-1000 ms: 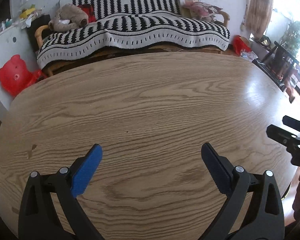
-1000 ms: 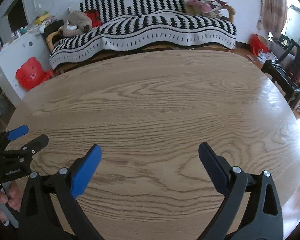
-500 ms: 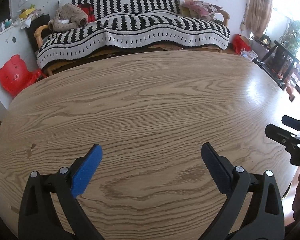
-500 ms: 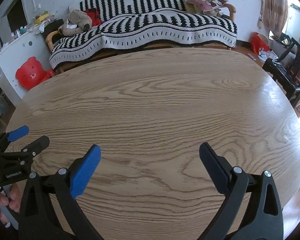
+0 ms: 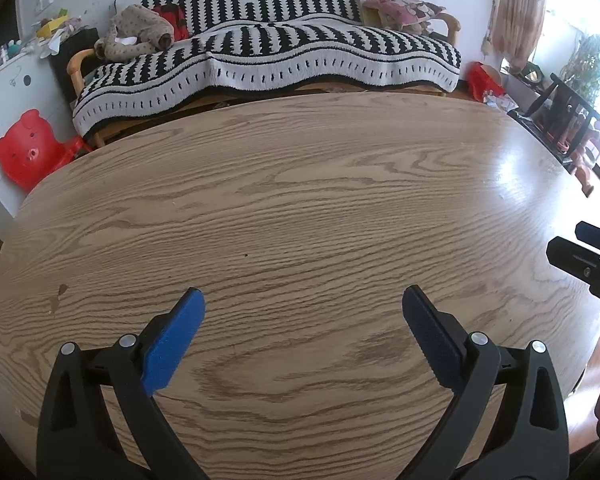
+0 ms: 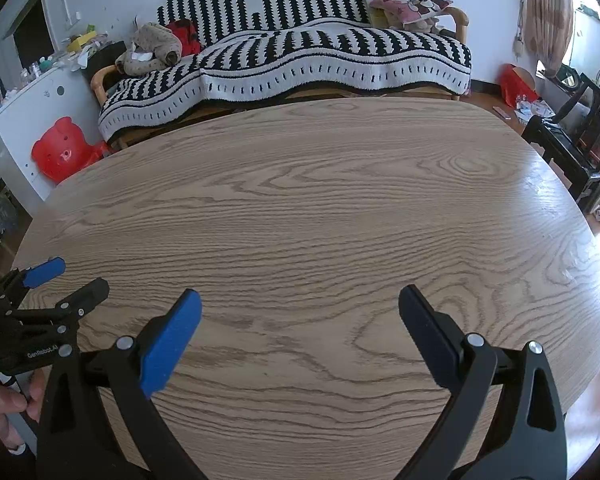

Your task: Collect trash

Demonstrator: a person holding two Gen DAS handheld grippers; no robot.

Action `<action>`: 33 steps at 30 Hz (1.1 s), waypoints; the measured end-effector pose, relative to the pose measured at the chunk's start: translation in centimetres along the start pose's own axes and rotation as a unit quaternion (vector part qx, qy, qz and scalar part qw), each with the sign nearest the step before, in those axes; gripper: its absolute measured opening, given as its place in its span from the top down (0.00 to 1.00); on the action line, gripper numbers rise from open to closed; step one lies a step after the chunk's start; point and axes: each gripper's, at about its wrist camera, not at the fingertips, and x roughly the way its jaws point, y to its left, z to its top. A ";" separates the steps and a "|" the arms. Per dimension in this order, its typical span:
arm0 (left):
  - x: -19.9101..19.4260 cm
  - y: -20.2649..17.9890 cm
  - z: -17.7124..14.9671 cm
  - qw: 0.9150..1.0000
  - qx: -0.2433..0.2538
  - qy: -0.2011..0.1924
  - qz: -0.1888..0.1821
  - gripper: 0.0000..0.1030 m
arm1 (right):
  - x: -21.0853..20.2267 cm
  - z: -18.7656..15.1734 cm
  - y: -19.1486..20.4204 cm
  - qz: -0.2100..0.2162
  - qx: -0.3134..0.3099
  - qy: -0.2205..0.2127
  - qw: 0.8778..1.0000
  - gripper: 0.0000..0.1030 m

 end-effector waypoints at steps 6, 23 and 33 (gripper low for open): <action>0.1 -0.1 0.0 1.000 -0.001 0.000 0.000 0.07 | 0.0 0.0 0.0 0.000 -0.001 0.000 1.000 0.07; 0.3 0.1 -0.1 1.000 0.002 0.003 -0.002 0.07 | -0.1 -0.4 -0.2 -0.001 0.000 0.001 1.000 0.07; 0.3 0.0 -0.1 1.000 0.003 0.003 -0.002 0.07 | -0.1 -0.5 -0.4 -0.001 -0.001 0.000 1.000 0.07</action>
